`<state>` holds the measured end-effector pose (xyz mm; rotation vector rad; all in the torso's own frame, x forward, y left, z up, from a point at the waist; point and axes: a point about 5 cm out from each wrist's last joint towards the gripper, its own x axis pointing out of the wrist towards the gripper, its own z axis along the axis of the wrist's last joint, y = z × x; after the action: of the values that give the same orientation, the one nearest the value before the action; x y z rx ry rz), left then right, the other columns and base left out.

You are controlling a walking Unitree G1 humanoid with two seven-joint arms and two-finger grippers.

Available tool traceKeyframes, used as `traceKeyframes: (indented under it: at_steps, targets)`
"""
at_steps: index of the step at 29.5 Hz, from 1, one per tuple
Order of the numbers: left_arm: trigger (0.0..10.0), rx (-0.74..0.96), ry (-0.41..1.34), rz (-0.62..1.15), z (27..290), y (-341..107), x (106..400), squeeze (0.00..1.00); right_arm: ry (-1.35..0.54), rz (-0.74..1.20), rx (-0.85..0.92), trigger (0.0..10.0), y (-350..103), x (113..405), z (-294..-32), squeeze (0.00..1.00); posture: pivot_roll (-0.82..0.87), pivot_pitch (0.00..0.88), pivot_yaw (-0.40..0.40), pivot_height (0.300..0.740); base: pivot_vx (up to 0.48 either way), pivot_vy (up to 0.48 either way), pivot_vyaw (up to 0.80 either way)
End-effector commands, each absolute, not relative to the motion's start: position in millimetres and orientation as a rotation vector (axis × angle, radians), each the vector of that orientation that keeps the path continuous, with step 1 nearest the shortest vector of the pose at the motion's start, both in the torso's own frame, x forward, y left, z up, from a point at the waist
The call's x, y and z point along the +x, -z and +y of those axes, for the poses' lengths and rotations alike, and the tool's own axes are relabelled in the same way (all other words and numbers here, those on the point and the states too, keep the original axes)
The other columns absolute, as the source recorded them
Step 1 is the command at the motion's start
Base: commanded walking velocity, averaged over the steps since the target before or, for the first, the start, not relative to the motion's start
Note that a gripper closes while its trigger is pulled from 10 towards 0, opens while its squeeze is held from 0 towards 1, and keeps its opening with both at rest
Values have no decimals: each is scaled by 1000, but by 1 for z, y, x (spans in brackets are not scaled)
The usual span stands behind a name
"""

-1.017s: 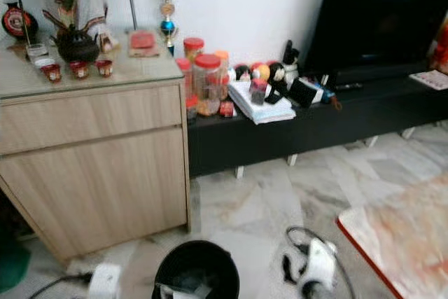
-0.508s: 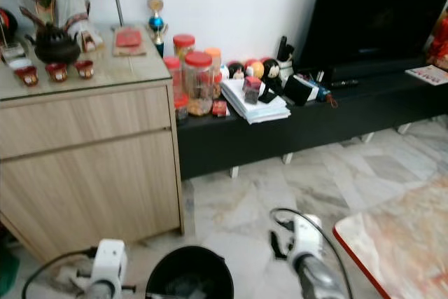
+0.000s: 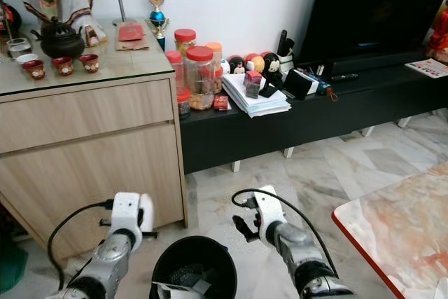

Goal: Picking trash to rubbish bin

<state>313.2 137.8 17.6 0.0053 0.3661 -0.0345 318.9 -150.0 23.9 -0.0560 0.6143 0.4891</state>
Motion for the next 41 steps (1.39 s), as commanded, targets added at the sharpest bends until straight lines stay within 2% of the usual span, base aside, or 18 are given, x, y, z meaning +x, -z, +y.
traceKeyframes:
  at_steps: [1, 3, 4, 5, 12, 13, 20, 23, 41]
  targets:
    - [10000, -16, 63, 362, 132, -20, 316, 0, -515, 611, -70, 10000, -28, 321, -148, 0, -31, 38, -65, 740, 0, 0, 0]
    - [10000, -54, 112, 364, 124, -21, 316, 0, -544, 620, -80, 10000, -27, 319, -146, 8, -31, 44, -69, 740, 0, 0, 0]
    - [10000, -60, 135, 363, 120, -21, 316, 0, -549, 623, -82, 10000, -26, 319, -146, 71, -30, 46, -70, 740, 0, 0, 0]
    - [10000, -64, 153, 363, 117, -22, 316, 0, -550, 624, -83, 10000, -26, 318, -145, 78, -30, 46, -70, 740, 0, 0, 0]
    - [10000, -76, 173, 369, 116, -21, 315, 0, -555, 614, -84, 10000, -28, 319, -145, 59, -29, 46, -67, 740, 0, 0, 0]
    - [10000, -84, 178, 370, 116, -20, 315, 1000, -558, 612, -84, 10000, -29, 319, -144, 47, -30, 47, -66, 740, 0, 0, 0]
    - [10000, -104, 206, 382, 115, -19, 314, 1000, -561, 602, -79, 10000, -31, 320, -142, 35, -29, 48, -63, 740, 0, 0, 0]
    - [10000, -100, 207, 385, 115, -18, 313, 1000, -558, 601, -78, 10000, -31, 320, -142, 0, -29, 48, -63, 740, 0, 0, 0]
    - [10000, -122, 220, 392, 115, -17, 312, 1000, -551, 606, -83, 10000, -31, 319, -143, 0, -29, 48, -63, 740, 0, 0, 0]
